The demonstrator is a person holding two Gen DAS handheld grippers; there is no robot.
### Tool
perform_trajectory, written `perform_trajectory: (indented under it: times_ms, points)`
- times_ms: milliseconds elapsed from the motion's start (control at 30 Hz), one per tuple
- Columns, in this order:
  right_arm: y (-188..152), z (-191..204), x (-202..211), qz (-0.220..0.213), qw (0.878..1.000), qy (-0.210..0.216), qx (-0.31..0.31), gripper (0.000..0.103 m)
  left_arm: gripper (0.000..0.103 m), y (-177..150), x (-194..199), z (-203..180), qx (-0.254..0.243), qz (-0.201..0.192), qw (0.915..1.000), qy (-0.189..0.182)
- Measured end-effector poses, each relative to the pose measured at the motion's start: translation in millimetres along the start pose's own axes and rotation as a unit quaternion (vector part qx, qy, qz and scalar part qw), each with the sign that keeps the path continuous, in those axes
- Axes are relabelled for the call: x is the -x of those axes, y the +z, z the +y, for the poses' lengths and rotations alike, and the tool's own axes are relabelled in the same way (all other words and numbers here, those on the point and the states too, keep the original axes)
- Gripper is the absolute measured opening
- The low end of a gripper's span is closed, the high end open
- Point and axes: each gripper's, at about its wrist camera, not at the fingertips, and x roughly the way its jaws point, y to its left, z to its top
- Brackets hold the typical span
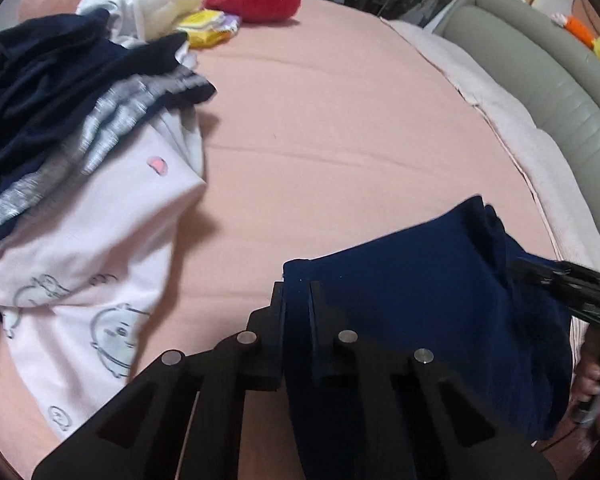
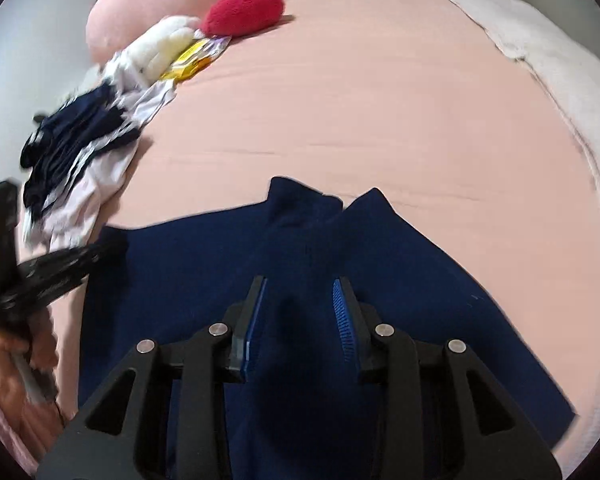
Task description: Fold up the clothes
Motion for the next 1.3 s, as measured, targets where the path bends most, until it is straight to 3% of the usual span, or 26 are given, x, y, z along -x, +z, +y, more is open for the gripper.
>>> perform_trajectory:
  times_ms: [67, 200, 300, 400, 467, 567, 600, 667, 767, 867, 1033, 1133, 1200, 1300]
  points:
    - [-1, -9, -14, 0.002, 0.999, -0.030, -0.010, 0.030, 0.009, 3, 3, 3, 0.003, -0.002, 1.0000, -0.002]
    - [-10, -34, -15, -0.011, 0.999, -0.026, -0.046, 0.028, 0.008, 2, -2, 20, 0.030, 0.015, 0.9993, 0.017]
    - [-10, -30, -5, -0.022, 0.999, -0.014, -0.047, 0.029, 0.010, 4, -4, 32, 0.074, 0.015, 0.9970, -0.014]
    - [-4, -11, 14, -0.052, 0.999, -0.005, 0.000, 0.032, 0.014, 11, -1, 21, 0.070, 0.000, 0.9973, -0.022]
    - [2, 1, 17, -0.050, 0.998, -0.006, 0.029, 0.032, 0.015, 15, -2, 10, 0.062, -0.007, 0.9977, -0.026]
    - [14, 11, -10, 0.006, 0.998, 0.009, 0.064, 0.032, 0.016, 15, -7, -3, 0.039, -0.005, 0.9989, -0.026]
    - [16, 13, -21, 0.019, 0.997, -0.003, 0.071, 0.031, 0.016, 14, -12, -8, 0.033, -0.001, 0.9992, -0.021]
    - [18, 5, -37, 0.030, 0.997, -0.040, 0.056, 0.030, 0.015, 13, -23, -9, 0.028, 0.021, 0.9994, 0.001]
    - [14, -27, -36, 0.030, 0.999, -0.034, -0.031, 0.030, 0.018, 17, -29, -7, 0.035, 0.031, 0.9989, -0.002]
    - [3, -45, -30, 0.016, 0.997, -0.026, -0.068, 0.034, 0.019, 21, -32, -9, 0.041, 0.035, 0.9985, -0.008]
    - [1, -21, -12, -0.048, 0.999, -0.006, -0.009, 0.035, 0.020, 18, -24, -10, 0.050, 0.020, 0.9983, -0.020]
    - [9, -3, -23, -0.026, 0.999, 0.017, 0.027, 0.035, 0.020, 17, -23, -10, 0.048, 0.017, 0.9983, -0.027]
    - [11, 2, -45, 0.010, 0.999, -0.019, 0.038, 0.033, 0.020, 18, -32, -13, 0.041, 0.029, 0.9987, -0.007]
    - [10, -20, -55, 0.010, 1.000, -0.014, -0.013, 0.033, 0.022, 22, -36, -13, 0.036, 0.038, 0.9986, 0.002]
